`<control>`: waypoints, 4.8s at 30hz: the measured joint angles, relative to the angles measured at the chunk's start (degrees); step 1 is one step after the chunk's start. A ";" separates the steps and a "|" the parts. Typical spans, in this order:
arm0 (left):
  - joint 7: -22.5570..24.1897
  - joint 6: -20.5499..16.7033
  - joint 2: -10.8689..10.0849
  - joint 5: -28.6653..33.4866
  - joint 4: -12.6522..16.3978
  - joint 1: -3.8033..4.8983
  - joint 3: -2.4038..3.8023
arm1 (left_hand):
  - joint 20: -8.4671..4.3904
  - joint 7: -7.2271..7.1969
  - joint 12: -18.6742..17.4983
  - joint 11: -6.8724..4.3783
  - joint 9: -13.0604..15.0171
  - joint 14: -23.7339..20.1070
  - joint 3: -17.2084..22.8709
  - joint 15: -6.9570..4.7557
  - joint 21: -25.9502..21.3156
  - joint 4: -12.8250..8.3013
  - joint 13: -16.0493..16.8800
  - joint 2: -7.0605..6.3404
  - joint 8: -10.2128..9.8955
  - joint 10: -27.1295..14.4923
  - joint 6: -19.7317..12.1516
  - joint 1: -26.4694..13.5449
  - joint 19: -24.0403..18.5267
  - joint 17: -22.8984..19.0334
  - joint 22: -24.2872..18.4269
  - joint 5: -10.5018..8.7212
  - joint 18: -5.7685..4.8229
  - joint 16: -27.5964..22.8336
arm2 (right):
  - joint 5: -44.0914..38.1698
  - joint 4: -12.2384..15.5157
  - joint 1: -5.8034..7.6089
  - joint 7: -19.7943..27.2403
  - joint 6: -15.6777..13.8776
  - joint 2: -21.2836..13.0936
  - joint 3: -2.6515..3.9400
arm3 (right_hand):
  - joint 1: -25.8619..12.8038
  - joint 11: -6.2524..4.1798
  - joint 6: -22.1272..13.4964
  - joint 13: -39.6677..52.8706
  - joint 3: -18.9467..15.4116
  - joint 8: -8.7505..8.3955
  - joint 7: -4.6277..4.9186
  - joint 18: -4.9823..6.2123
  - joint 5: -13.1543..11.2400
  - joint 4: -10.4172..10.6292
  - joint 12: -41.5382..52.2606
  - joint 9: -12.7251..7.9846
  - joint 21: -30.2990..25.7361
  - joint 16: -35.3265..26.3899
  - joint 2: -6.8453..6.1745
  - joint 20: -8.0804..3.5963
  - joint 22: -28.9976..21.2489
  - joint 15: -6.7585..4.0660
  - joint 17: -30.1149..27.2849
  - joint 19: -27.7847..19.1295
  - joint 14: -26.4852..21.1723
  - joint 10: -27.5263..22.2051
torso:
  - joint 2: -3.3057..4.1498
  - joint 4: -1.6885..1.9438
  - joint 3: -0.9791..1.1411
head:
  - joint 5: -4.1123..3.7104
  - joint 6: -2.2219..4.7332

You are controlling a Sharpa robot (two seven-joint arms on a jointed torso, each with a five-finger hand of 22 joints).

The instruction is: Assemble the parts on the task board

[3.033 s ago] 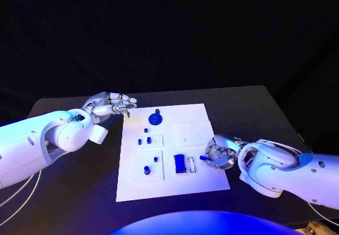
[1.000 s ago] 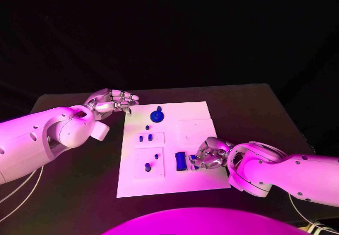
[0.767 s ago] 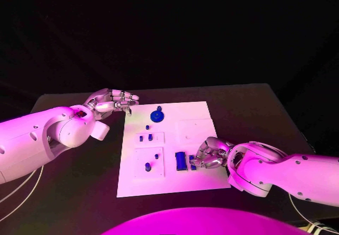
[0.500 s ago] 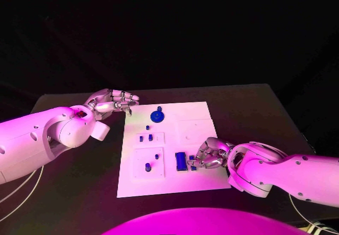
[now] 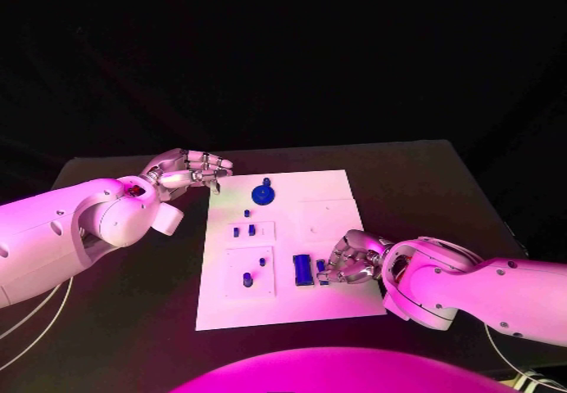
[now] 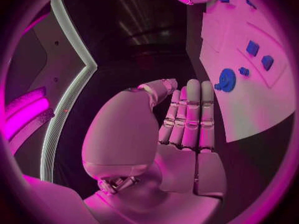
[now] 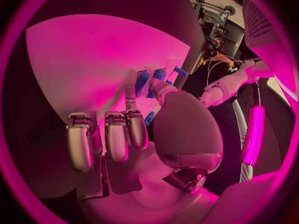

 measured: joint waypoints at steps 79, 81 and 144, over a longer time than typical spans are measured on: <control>-0.68 0.04 0.27 -0.03 -0.49 -0.01 -0.07 | 0.00 0.00 0.21 -0.01 0.02 0.00 0.16 0.00 0.00 0.16 -0.12 0.30 0.00 0.01 0.00 -0.30 0.00 -0.08 -0.15 0.21 0.00 0.00 | -0.10 -1.52 -0.58 8.64 1.36 -3.31 0.15 | 4.77 -0.42 0.81 0.00 -24.90 0.24 -0.40 0.00 -7.78 2.50 0.00 0.90 0.32 0.22 7.12 0.00 0.01 0.00 -0.04 0.00 0.00 0.01 | -0.01 -0.03 -0.02 | 0.00 0.36; -0.70 0.04 0.27 -0.03 -0.51 -0.01 -0.07 | 0.00 0.00 0.21 -0.01 0.02 0.00 0.16 0.00 0.00 0.16 -0.12 0.30 0.00 0.01 0.00 -0.30 0.00 -0.08 -0.15 0.21 0.00 0.00 | -0.10 -1.36 -0.59 8.72 1.51 -3.34 0.15 | 5.06 -0.42 0.81 0.00 -25.05 0.24 -0.40 0.00 -7.78 2.64 0.00 0.90 0.32 0.22 7.40 0.00 0.01 0.00 -0.04 0.00 0.00 0.01 | -0.01 -0.02 0.00 | 0.02 0.36; -1.28 0.15 0.17 -0.07 -0.55 -0.02 -0.11 | 0.00 0.00 0.44 -0.01 0.06 0.00 0.31 0.00 0.00 0.01 -0.18 0.52 0.00 0.01 0.00 -0.08 0.00 -0.14 -0.14 0.21 0.00 0.00 | -1.71 -2.96 -0.49 6.29 5.63 -0.88 0.45 | 18.00 -0.30 1.54 -0.26 -22.56 -0.99 -0.10 0.00 -6.31 2.40 0.51 -1.05 0.51 0.22 6.85 0.00 0.03 0.00 -0.03 0.00 0.00 -0.10 | -0.03 0.02 -0.05 | 0.02 -0.05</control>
